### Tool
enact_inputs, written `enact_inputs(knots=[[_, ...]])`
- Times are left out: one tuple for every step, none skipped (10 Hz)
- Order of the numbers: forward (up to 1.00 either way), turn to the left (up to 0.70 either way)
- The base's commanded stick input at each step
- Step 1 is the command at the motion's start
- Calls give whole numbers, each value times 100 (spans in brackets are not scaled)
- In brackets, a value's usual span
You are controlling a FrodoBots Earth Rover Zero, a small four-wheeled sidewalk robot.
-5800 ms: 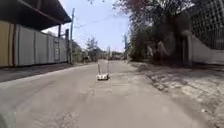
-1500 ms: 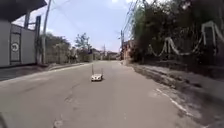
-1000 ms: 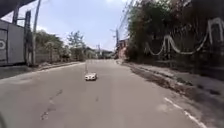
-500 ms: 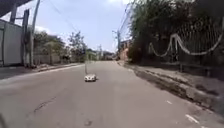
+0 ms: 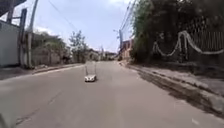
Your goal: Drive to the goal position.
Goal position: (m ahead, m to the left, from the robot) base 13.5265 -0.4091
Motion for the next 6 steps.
enact_inputs(knots=[[100,0],[100,0],[100,0],[100,-17],[100,-39],[100,-29]])
